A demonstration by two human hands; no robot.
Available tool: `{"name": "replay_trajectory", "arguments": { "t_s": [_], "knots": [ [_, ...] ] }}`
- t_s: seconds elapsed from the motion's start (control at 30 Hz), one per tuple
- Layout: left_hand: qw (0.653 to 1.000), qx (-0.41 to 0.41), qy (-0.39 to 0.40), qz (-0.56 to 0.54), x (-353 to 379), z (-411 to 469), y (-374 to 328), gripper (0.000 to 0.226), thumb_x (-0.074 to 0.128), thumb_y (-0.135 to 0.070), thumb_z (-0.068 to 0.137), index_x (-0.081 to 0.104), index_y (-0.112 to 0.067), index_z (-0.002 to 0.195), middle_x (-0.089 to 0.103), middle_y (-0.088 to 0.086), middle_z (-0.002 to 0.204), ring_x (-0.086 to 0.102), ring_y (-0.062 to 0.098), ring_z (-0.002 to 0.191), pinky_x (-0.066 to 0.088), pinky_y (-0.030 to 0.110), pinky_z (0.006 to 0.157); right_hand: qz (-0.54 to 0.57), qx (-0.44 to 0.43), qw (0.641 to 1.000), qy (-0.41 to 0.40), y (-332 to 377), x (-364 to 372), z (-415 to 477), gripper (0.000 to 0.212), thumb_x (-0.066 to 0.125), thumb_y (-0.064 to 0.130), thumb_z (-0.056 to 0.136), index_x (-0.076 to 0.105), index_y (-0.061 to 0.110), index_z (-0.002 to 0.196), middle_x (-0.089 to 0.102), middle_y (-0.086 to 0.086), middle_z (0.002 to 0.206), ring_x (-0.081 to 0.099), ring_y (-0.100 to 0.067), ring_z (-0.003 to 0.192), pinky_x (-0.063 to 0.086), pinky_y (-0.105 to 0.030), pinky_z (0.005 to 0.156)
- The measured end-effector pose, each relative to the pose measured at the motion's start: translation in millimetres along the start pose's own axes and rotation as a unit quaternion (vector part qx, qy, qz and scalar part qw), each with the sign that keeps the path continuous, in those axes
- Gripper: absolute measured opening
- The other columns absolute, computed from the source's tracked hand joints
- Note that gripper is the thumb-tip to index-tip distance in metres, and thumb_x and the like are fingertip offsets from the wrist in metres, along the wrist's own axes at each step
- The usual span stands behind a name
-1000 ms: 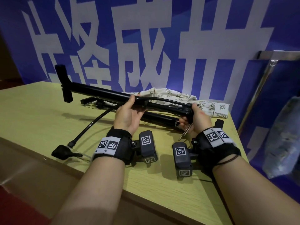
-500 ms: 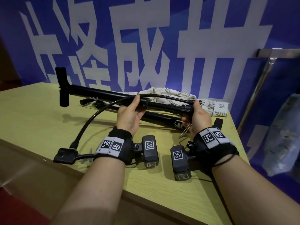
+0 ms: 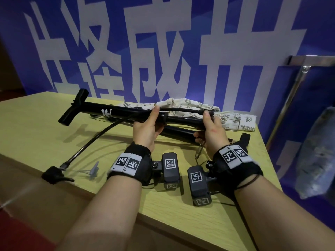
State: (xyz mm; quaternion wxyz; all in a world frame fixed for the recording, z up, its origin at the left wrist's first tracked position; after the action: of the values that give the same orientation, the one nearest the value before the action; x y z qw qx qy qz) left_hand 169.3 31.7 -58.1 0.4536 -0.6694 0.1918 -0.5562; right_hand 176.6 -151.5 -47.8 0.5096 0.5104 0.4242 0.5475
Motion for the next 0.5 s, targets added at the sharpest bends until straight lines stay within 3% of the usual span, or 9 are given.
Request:
{"name": "replay_trajectory", "arguments": {
  "t_s": [0.13,0.33,0.5],
  "knots": [
    [1.000,-0.008,0.002,0.015,1,0,3,0.058,0.074,-0.030,0.081,0.050,-0.011,0.130,0.066,0.009,0.120,0.063,0.021,0.111,0.057,0.029,0.075,-0.012,-0.004,0.999,0.049,-1,5,-2,0.028,0.041,0.042,0.098,0.041,0.019,0.113,0.055,-0.002,0.097,0.056,-0.015,0.068,0.046,-0.028,0.060],
    [0.998,-0.017,0.039,0.048,9,-4,7,0.074,0.076,-0.040,0.063,0.054,-0.015,0.129,0.069,0.006,0.116,0.065,0.019,0.108,0.055,0.031,0.075,0.000,0.013,0.995,0.096,-5,14,-4,0.041,0.042,0.048,0.096,0.041,0.019,0.125,0.058,-0.008,0.105,0.058,-0.015,0.067,0.046,-0.028,0.060],
    [0.992,-0.061,0.072,0.082,13,-4,15,0.049,0.075,-0.036,0.078,0.058,-0.014,0.119,0.073,0.006,0.107,0.068,0.020,0.104,0.054,0.034,0.086,0.007,0.028,0.993,0.118,-7,17,-6,0.052,0.039,0.051,0.096,0.036,0.017,0.135,0.060,-0.014,0.120,0.062,-0.016,0.070,0.051,-0.029,0.062]
  ]
}}
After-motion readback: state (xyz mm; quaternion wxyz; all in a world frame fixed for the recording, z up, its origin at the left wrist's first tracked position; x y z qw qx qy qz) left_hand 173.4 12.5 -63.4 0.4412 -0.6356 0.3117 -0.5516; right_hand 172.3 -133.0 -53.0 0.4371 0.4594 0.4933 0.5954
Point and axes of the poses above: each hand's wrist, its own z-axis towards the middle knuckle, its own x-axis out of the palm, y = z × x, the point moved 4 cm from there along z, towards the middle knuckle
